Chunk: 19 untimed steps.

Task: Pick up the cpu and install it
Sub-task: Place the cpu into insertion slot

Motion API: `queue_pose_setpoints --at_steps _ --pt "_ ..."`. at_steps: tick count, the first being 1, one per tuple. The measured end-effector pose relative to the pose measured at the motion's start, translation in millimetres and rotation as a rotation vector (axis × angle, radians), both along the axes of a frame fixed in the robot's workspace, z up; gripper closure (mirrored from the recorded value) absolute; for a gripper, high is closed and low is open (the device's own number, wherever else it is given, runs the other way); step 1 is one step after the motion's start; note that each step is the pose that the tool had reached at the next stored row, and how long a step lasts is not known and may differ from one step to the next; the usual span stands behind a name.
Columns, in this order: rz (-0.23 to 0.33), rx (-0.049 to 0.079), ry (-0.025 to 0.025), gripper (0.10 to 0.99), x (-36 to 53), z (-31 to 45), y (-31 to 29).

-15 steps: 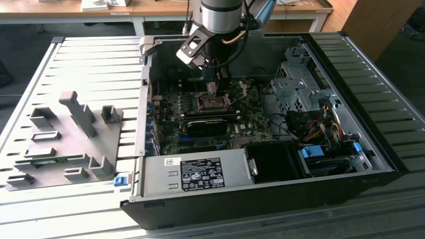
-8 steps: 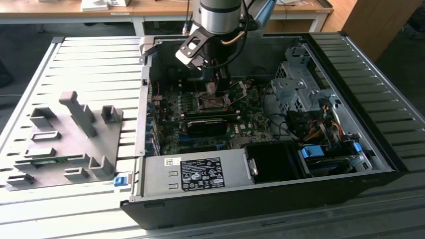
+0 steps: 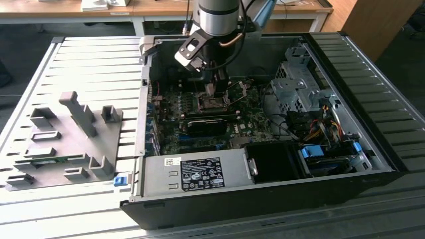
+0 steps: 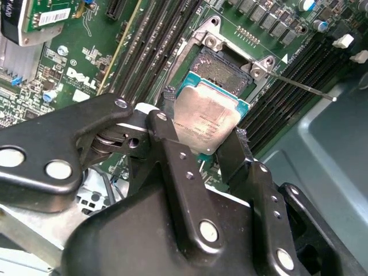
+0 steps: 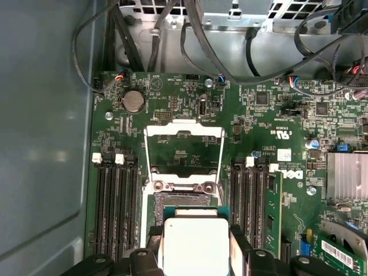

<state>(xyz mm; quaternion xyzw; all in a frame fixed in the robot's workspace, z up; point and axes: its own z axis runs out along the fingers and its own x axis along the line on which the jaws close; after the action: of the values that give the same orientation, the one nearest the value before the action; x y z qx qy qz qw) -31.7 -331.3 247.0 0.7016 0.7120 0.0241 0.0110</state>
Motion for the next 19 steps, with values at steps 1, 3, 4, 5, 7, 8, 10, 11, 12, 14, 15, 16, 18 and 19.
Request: queue_pose_setpoints --at_steps 1,3,4,5,7,8,10,11,12,14,15,16,18,19 --pt "0.000 0.000 0.0000 0.545 -0.1 -0.9 0.3" --pt "0.000 0.000 0.0001 0.545 -0.3 -3.3 0.7" --pt "0.000 0.000 0.0001 0.545 -0.4 -4.4 0.8" --pt "0.000 0.000 0.0001 0.545 -0.4 -5.3 0.8" --pt "0.000 0.000 0.0001 0.545 -0.5 -6.7 0.9" --pt "0.000 0.000 0.0001 0.545 -0.5 -7.3 1.0" --pt "0.000 0.000 0.0001 0.545 -0.5 -8.7 1.2" --pt "0.000 0.000 0.0000 0.545 -0.6 -9.3 1.3" --pt "-0.001 0.000 0.0001 0.545 -0.7 -9.8 1.5" --pt "-0.001 0.000 0.0000 0.545 -0.7 -11.0 1.9" --pt "-0.001 0.000 0.0000 0.545 -0.7 -11.5 1.9" --pt "-0.001 0.000 0.0000 0.545 -0.7 -11.9 1.9" --pt "-0.001 0.000 0.0001 0.545 -0.8 -12.6 1.9" --pt "-0.001 0.000 0.0000 0.545 -0.8 -13.0 1.9"
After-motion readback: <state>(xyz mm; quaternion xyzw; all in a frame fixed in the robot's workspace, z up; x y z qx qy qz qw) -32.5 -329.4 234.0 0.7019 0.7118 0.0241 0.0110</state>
